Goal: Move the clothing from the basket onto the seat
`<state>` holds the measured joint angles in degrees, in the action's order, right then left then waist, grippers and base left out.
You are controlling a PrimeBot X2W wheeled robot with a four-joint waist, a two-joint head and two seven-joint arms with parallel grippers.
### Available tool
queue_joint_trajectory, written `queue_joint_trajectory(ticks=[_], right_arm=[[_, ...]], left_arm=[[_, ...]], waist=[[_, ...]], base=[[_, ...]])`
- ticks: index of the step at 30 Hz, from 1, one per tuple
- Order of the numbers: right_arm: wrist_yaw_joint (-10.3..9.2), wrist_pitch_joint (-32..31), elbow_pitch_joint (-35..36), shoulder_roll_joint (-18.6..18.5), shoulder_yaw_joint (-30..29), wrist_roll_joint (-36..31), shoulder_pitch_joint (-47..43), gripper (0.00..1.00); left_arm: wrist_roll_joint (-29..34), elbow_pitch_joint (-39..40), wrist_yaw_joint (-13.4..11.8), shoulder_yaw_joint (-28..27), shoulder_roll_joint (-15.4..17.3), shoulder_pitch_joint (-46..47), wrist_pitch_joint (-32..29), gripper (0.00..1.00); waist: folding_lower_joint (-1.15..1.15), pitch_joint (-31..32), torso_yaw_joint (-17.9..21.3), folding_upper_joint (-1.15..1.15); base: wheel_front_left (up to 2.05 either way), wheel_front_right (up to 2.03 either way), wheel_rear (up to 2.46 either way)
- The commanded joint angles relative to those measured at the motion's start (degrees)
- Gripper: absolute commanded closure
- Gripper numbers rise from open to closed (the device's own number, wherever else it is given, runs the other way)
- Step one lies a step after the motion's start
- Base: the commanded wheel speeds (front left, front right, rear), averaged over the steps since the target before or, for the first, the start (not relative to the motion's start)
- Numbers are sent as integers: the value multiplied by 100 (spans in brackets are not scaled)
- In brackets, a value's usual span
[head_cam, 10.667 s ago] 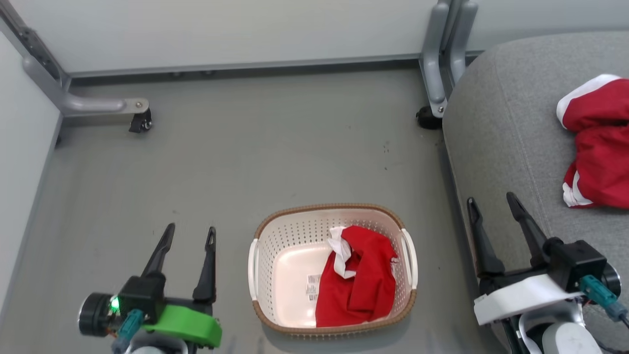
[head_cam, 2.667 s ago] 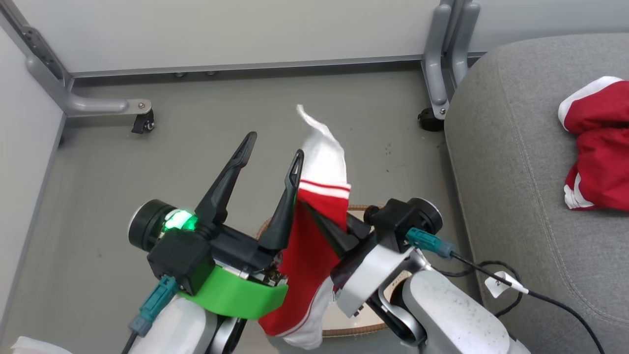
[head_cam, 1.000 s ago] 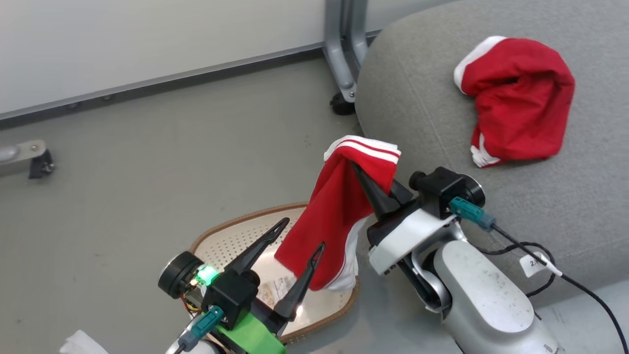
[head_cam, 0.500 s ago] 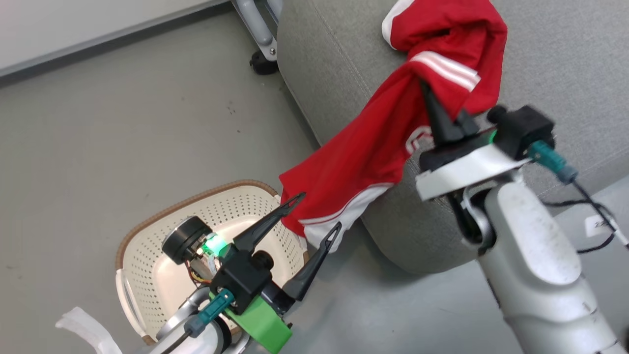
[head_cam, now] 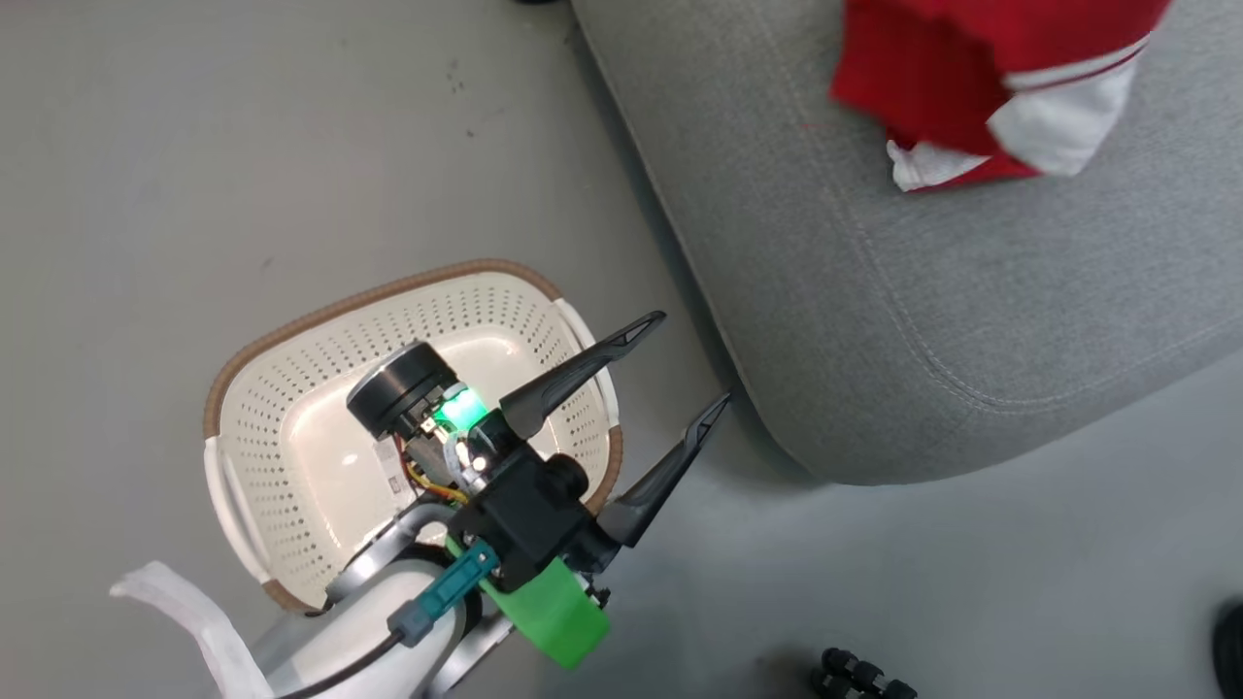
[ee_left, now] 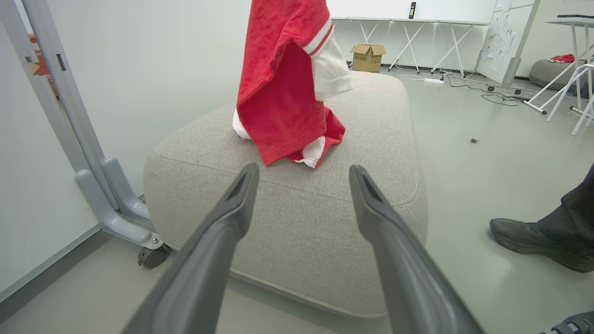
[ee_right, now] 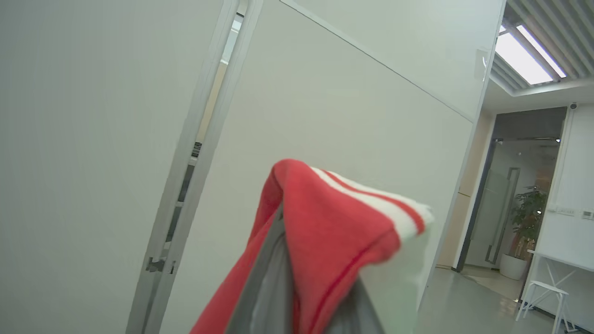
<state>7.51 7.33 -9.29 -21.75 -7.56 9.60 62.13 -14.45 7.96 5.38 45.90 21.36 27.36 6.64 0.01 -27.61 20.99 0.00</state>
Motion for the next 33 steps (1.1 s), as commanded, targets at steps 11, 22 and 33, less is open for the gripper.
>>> queue_joint_trajectory(ticks=[11,22,33], right_arm=[[-5,-796,-605,-1268,-274,19,968,100],[-6,95,-2381,-337,-443,154,-439,100],[-6,656,-3250,-95,-1250,175,-1333,0]], left_arm=[[148,17,81,98,-21,545,250,0],[116,-83,112,151,34,742,304,0],[23,-281,11,174,-63,613,475,0]], waist=[[-1,-1155,-876,0],[-1,-1295,-950,0],[-1,-875,-1068,0]], base=[[0,0,0],[0,0,0],[0,0,0]])
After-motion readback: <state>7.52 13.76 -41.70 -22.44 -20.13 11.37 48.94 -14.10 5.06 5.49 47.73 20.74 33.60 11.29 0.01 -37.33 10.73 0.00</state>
